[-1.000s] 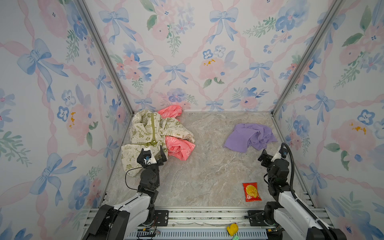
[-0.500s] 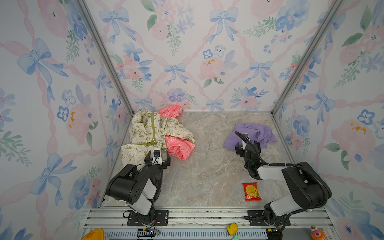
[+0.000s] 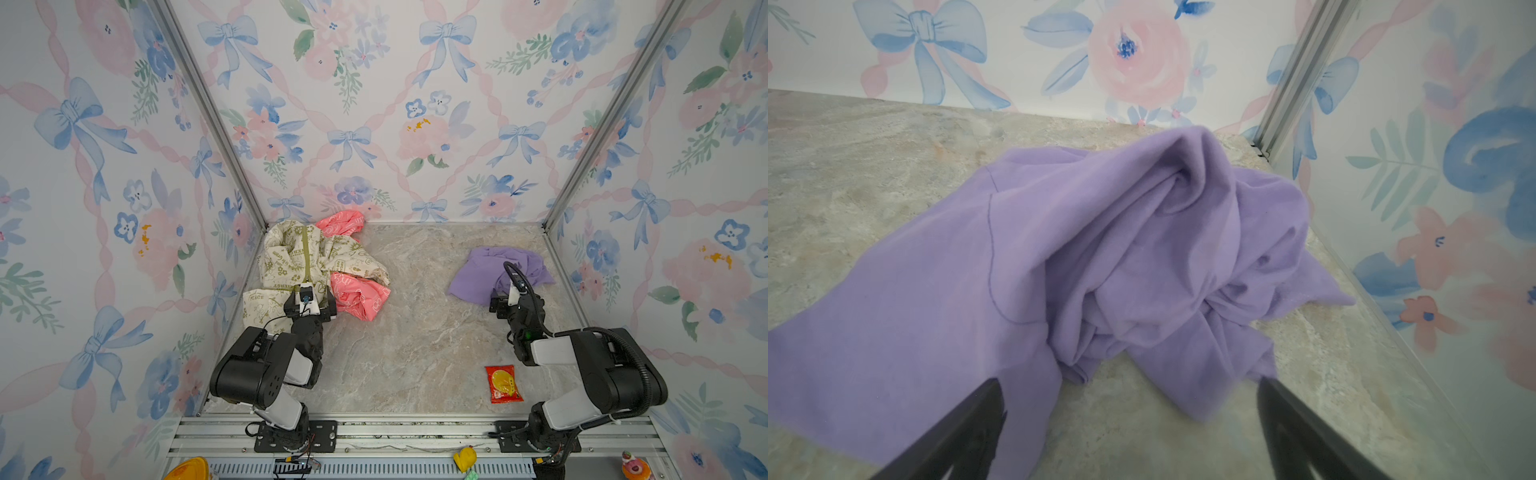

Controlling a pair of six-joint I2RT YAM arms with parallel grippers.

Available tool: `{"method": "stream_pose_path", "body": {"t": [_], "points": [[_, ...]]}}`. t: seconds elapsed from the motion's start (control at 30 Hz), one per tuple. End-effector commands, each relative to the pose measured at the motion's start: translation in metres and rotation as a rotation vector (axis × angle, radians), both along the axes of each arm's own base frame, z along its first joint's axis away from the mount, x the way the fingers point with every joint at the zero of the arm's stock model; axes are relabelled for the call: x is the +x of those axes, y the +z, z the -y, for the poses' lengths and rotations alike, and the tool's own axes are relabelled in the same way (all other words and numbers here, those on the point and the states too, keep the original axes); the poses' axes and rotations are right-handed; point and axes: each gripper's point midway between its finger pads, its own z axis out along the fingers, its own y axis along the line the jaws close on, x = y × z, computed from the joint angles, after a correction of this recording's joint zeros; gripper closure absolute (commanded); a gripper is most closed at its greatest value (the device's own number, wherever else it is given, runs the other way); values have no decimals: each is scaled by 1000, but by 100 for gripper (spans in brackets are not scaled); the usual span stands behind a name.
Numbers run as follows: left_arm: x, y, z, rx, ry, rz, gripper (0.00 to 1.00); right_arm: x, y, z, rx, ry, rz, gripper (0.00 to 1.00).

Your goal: Pick out a specific cloth from the pile

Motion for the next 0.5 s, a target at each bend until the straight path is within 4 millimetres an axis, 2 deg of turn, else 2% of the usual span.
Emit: {"method": "stream_pose_path", "body": {"t": [0.0, 0.23, 0.47], "points": [[4, -14, -3, -37, -7, -64, 2, 8, 6, -3, 38, 8, 11, 3], [4, -14, -3, -37, -7, -64, 2, 10, 4, 5, 75, -9, -1, 3], [4, -14, -2, -38, -9, -64, 2, 10, 4, 5, 75, -8, -2, 3]]}}
